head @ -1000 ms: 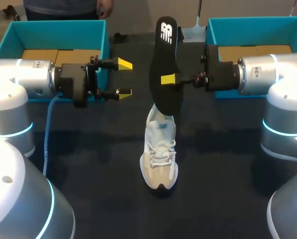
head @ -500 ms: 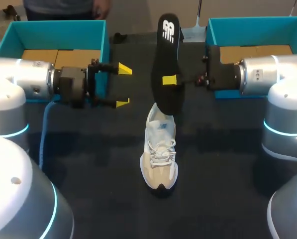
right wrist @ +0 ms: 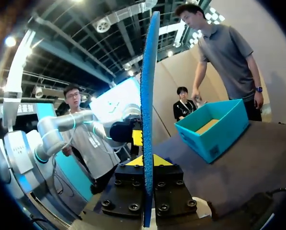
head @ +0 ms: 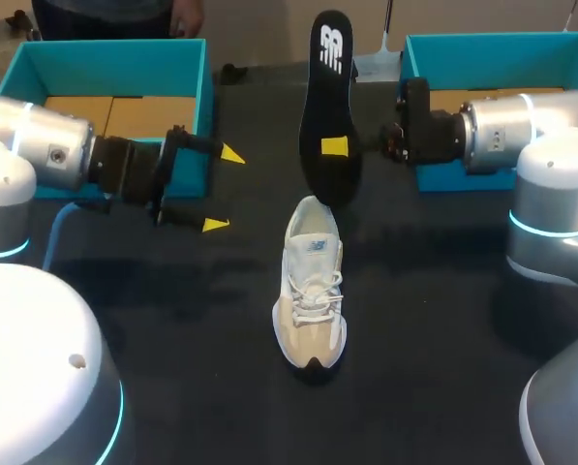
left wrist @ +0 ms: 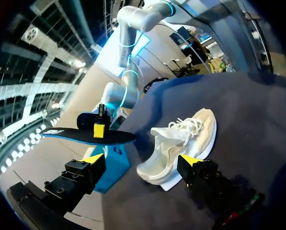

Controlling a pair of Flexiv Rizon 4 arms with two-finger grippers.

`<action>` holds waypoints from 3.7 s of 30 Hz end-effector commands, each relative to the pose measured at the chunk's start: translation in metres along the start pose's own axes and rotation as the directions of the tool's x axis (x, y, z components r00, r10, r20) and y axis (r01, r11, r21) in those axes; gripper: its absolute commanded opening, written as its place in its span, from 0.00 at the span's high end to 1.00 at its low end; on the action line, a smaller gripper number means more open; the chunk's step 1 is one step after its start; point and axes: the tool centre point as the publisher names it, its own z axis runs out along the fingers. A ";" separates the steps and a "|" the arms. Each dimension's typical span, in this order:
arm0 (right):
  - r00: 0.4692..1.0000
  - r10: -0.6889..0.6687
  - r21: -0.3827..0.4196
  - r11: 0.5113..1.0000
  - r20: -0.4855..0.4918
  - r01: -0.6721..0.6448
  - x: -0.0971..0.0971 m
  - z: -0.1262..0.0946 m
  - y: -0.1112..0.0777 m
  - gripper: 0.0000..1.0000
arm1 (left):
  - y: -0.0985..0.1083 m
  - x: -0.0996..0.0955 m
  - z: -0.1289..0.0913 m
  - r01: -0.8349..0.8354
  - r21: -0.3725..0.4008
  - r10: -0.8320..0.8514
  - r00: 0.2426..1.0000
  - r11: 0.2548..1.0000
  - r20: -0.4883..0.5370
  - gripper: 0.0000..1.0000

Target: Take the shoe out of the shoebox, open the shoe tongue, remove and reinsert the insole, then place the shoe into the shoebox

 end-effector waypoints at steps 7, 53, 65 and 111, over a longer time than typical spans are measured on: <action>1.000 0.000 -0.002 1.000 -0.009 0.000 -0.004 0.005 -0.002 1.00 | -0.005 -0.005 0.000 0.183 -0.078 -0.194 0.967 0.980 -0.164 0.00; 0.991 -0.062 -0.013 0.998 -0.120 0.061 -0.038 0.007 -0.036 1.00 | 0.071 0.055 0.075 0.471 -0.359 -0.545 0.826 0.806 -0.141 0.00; 0.992 -0.045 -0.050 0.998 -0.119 0.039 -0.043 0.017 -0.051 1.00 | 0.073 0.055 0.084 0.509 -0.398 -0.576 0.815 0.763 -0.064 0.00; 0.995 -0.019 -0.050 0.999 -0.095 0.015 -0.053 0.031 -0.079 1.00 | 0.082 0.059 0.095 0.568 -0.390 -0.621 0.783 0.725 -0.015 0.00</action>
